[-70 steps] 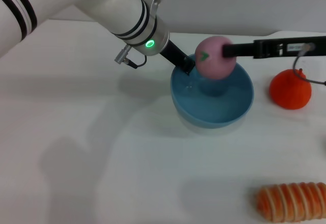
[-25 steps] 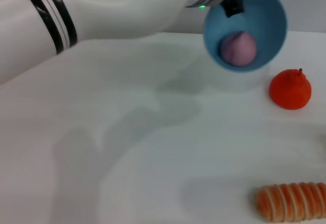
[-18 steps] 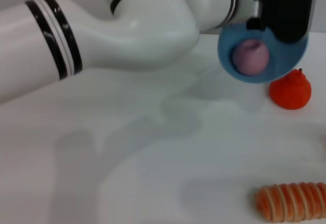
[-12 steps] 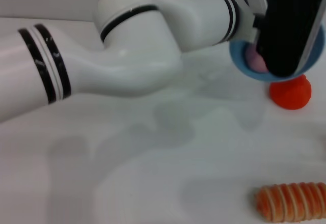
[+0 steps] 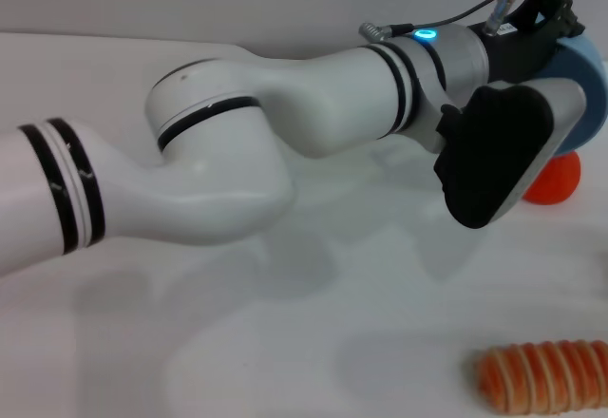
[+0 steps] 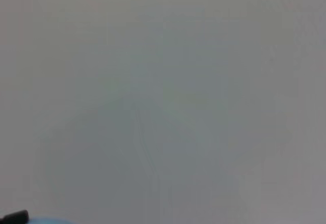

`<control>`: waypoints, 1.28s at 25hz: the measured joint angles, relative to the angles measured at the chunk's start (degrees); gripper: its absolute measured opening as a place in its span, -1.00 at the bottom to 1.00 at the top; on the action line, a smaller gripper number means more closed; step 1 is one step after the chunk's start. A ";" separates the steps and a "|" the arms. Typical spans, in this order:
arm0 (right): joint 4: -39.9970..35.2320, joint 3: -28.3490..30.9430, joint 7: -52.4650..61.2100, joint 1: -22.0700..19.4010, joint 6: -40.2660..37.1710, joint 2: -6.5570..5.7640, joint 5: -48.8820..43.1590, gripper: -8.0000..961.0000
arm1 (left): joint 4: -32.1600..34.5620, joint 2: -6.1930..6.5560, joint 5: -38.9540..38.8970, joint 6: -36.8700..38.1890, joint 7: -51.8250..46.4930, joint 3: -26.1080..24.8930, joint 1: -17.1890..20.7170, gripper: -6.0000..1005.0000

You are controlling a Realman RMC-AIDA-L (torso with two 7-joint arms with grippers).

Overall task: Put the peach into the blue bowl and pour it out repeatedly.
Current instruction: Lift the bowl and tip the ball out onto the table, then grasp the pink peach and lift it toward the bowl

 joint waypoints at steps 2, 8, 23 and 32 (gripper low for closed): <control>0.03 0.02 -0.01 0.03 0.00 0.00 0.00 0.05 | -0.12 0.00 0.00 -1.82 0.61 0.01 0.63 -0.99; 0.11 0.05 -0.01 0.16 0.03 0.03 0.00 0.05 | -0.45 0.00 -0.90 -3.78 1.76 0.18 2.08 -0.99; -12.83 -0.92 31.32 3.36 -5.77 -1.61 -29.21 0.05 | -9.00 0.40 -41.01 -6.00 -22.53 -6.85 1.12 -0.99; -14.26 -1.00 44.69 12.37 -10.63 -1.33 -49.27 0.04 | -11.51 0.72 -45.17 1.46 -30.35 -16.57 2.07 -0.99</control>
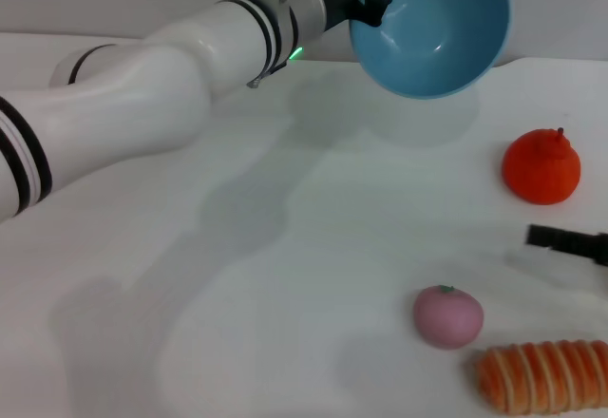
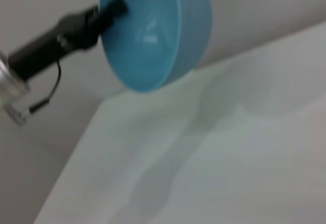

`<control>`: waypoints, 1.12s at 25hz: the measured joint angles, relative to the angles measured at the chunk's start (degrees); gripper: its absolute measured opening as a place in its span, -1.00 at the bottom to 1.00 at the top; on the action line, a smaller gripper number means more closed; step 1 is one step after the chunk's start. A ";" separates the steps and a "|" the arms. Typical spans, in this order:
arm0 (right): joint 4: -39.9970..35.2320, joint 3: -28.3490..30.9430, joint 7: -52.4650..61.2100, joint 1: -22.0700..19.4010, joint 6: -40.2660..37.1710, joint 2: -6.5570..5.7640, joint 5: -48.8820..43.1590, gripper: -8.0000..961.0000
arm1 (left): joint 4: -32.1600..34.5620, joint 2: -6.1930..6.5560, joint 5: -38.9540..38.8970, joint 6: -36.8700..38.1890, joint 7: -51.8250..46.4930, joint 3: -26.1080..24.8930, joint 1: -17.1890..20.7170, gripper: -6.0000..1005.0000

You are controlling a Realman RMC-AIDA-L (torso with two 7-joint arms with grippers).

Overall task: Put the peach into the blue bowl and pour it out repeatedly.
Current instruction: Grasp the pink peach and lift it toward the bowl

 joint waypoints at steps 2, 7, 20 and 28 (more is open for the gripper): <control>1.32 -0.02 0.97 2.35 1.17 0.45 -3.52 0.04 | -0.22 0.00 -0.05 0.22 -0.07 -0.14 0.17 -0.99; 6.14 -1.52 4.85 7.21 6.98 0.93 -11.86 0.04 | -0.75 -0.06 -0.19 0.24 -0.36 -0.22 0.34 -0.99; 12.22 -15.25 10.60 11.03 13.99 1.10 -12.88 0.04 | -1.43 -0.20 -0.31 0.32 -1.07 -0.44 0.66 -0.99; 11.40 -15.22 10.59 10.86 14.89 1.10 -12.50 -0.19 | -1.51 -0.22 -0.37 0.32 -1.68 0.11 1.00 -0.99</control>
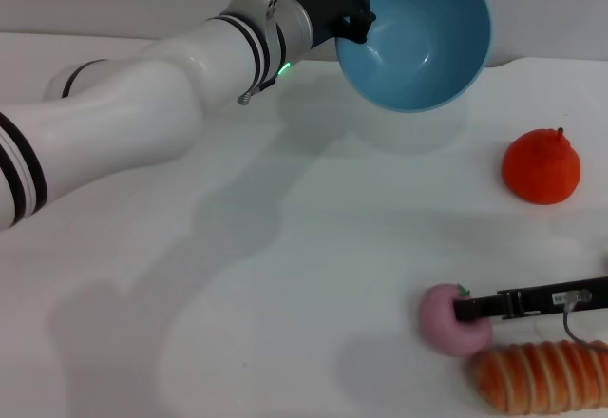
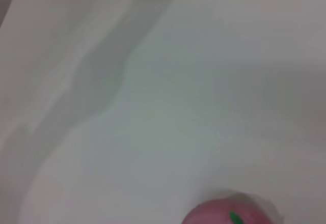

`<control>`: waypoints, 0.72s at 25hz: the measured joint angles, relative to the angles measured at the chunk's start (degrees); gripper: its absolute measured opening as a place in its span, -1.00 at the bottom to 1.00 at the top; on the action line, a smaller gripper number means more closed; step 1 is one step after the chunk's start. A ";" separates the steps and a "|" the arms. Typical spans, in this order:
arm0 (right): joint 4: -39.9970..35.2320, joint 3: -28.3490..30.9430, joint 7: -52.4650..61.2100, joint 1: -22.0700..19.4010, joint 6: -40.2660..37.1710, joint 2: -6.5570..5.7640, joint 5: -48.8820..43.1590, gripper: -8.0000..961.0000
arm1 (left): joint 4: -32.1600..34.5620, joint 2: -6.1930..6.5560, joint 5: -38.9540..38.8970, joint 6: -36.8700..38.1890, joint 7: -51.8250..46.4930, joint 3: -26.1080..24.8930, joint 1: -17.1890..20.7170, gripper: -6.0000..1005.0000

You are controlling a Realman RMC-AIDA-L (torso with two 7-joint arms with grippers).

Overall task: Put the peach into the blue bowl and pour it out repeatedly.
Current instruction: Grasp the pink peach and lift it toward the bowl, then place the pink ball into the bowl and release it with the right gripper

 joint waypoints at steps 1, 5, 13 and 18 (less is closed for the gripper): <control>-0.08 0.09 -0.08 -0.02 0.17 0.02 0.15 -0.30 | 0.00 -0.02 0.00 0.00 -0.08 0.02 0.02 -0.99; -0.14 -0.25 -3.19 -0.32 -0.35 0.17 4.68 -0.46 | 0.00 -0.06 0.00 0.12 -1.09 0.18 0.07 -0.99; -7.90 -0.11 -5.07 -2.02 -7.50 0.40 10.10 -0.76 | -0.71 0.17 0.19 8.19 -1.34 -3.14 -0.37 -0.99; -20.12 -0.35 -4.61 -4.36 -17.79 0.25 16.19 -0.86 | -1.38 0.51 3.89 21.62 -1.27 -10.20 -1.59 -0.99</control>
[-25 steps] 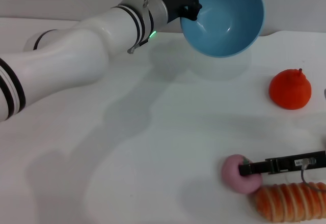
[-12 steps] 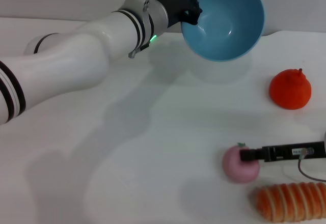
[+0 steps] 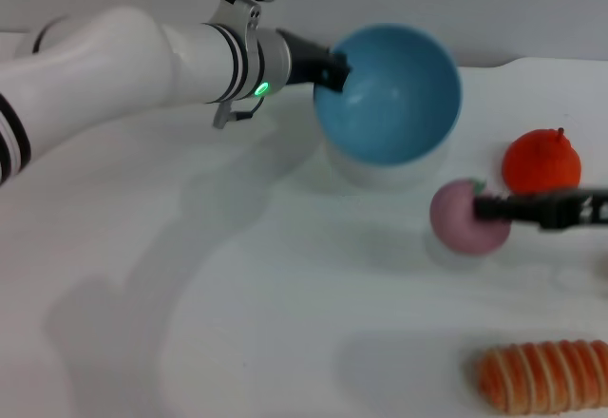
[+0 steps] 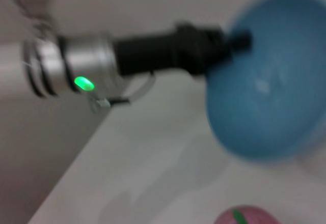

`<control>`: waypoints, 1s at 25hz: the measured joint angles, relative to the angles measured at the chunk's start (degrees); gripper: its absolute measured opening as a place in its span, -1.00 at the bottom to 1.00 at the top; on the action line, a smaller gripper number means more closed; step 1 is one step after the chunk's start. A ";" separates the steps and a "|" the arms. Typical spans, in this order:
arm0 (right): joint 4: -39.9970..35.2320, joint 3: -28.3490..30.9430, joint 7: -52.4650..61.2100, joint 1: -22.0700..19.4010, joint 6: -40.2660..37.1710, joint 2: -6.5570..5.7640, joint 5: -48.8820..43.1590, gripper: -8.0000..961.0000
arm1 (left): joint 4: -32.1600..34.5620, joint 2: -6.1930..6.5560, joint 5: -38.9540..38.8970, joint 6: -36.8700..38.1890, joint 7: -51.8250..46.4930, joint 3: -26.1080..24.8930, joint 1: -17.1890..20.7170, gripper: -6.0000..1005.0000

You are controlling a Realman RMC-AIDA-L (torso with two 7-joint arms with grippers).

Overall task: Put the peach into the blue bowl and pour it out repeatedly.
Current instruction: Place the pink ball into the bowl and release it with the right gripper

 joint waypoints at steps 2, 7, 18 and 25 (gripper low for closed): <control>-7.50 0.00 2.50 -0.66 -3.70 0.08 2.11 -0.87 | -0.03 -0.03 3.67 5.72 -0.87 -2.22 -0.88 -0.99; -12.21 0.03 4.77 -0.51 -5.74 0.12 3.45 -0.88 | 0.24 -0.06 9.73 16.28 -6.31 -4.16 -3.28 -0.99; -0.93 -4.18 3.40 3.47 8.12 -0.06 4.45 -0.87 | 0.72 -0.85 6.00 20.68 -6.86 -0.34 -5.00 -0.99; 2.69 -5.24 0.28 4.68 11.61 0.15 4.77 -0.79 | 0.73 -0.79 4.78 20.26 -6.89 -0.20 -4.69 -0.99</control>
